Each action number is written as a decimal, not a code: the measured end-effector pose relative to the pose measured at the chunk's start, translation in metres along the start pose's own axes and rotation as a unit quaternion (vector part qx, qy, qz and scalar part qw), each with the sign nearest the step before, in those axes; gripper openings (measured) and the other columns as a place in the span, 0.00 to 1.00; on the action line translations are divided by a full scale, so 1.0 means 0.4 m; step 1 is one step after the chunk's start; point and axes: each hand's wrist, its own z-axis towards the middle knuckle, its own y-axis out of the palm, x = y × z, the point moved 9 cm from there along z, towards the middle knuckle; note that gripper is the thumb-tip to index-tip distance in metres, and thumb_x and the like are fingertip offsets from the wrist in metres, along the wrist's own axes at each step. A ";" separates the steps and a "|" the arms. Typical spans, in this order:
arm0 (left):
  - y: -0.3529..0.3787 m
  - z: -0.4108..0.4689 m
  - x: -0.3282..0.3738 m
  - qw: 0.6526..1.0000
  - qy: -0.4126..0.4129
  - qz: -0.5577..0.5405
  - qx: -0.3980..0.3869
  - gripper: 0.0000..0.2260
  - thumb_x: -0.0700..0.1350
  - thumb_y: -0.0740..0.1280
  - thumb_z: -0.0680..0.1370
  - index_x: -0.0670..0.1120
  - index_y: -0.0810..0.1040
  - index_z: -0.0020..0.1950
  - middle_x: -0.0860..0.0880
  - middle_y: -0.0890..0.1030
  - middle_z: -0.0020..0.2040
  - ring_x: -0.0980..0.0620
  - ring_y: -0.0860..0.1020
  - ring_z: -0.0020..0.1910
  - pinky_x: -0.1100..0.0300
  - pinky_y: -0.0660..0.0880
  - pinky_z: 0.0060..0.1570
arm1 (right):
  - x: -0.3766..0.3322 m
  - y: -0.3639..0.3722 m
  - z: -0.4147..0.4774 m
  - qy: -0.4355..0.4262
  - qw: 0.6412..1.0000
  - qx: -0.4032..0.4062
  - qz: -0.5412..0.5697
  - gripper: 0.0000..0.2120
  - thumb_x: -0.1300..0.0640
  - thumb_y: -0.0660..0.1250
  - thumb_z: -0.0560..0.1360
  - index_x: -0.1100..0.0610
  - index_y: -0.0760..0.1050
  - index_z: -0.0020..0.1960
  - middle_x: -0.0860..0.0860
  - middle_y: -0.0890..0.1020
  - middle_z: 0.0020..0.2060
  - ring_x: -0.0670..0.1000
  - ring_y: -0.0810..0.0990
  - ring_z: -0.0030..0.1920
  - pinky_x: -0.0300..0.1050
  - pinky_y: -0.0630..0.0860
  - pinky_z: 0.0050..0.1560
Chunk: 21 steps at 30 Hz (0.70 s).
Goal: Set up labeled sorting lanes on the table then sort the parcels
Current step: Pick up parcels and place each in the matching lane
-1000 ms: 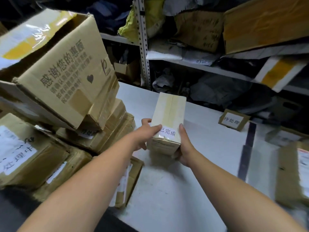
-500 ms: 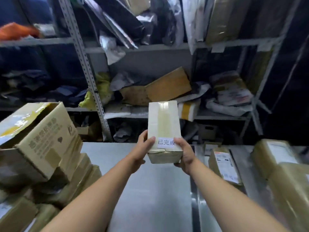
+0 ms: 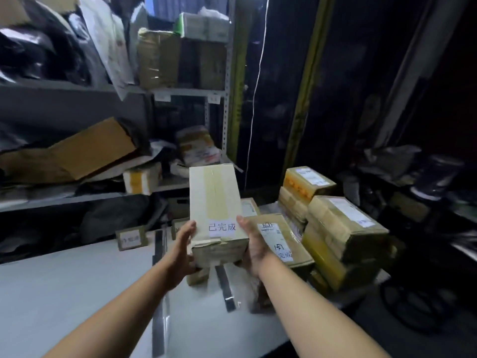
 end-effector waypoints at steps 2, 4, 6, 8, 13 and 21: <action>0.034 0.034 0.016 1.000 0.005 0.011 0.003 0.43 0.75 0.64 0.58 0.56 0.76 0.69 0.50 0.82 0.63 0.43 0.79 0.61 0.45 0.76 0.58 | -0.034 -0.042 0.019 -0.016 1.000 -0.011 -0.020 0.33 0.40 0.66 0.71 0.58 0.77 0.70 0.59 0.85 0.59 0.56 0.86 0.53 0.44 0.82 0.44; 0.070 0.078 0.047 0.999 0.018 0.025 0.011 0.40 0.76 0.64 0.59 0.58 0.76 0.67 0.51 0.82 0.64 0.42 0.79 0.62 0.41 0.73 0.63 | -0.072 -0.098 0.058 -0.021 0.999 -0.002 -0.047 0.34 0.38 0.67 0.70 0.57 0.77 0.69 0.58 0.85 0.60 0.58 0.85 0.57 0.48 0.81 0.52; 0.115 0.127 0.084 0.999 0.032 0.034 0.023 0.35 0.74 0.63 0.61 0.60 0.77 0.63 0.52 0.81 0.64 0.42 0.80 0.61 0.43 0.75 0.61 | -0.102 -0.155 0.101 -0.026 0.998 0.005 -0.051 0.36 0.36 0.67 0.69 0.57 0.77 0.70 0.58 0.84 0.61 0.61 0.82 0.62 0.53 0.78 0.63; 0.163 0.177 0.111 0.998 0.027 0.046 0.038 0.32 0.73 0.62 0.63 0.58 0.79 0.60 0.49 0.81 0.64 0.41 0.80 0.61 0.46 0.74 0.56 | -0.134 -0.210 0.148 -0.036 0.998 -0.008 -0.042 0.35 0.35 0.65 0.70 0.56 0.77 0.70 0.58 0.84 0.62 0.63 0.80 0.65 0.57 0.75 0.67; 0.233 0.301 0.152 0.996 0.011 0.062 0.060 0.42 0.78 0.63 0.61 0.54 0.79 0.66 0.45 0.82 0.63 0.42 0.79 0.62 0.41 0.73 0.64 | -0.203 -0.322 0.262 -0.034 0.997 -0.054 -0.042 0.33 0.34 0.62 0.73 0.53 0.78 0.69 0.56 0.85 0.61 0.58 0.84 0.60 0.54 0.78 0.60; 0.240 0.417 0.193 0.995 0.011 0.066 0.077 0.26 0.70 0.50 0.79 0.62 0.72 0.71 0.54 0.74 0.68 0.45 0.70 0.68 0.33 0.62 0.63 | -0.208 -0.432 0.424 0.015 0.998 0.017 -0.065 0.37 0.26 0.66 0.65 0.50 0.81 0.64 0.55 0.87 0.55 0.60 0.84 0.57 0.58 0.80 0.61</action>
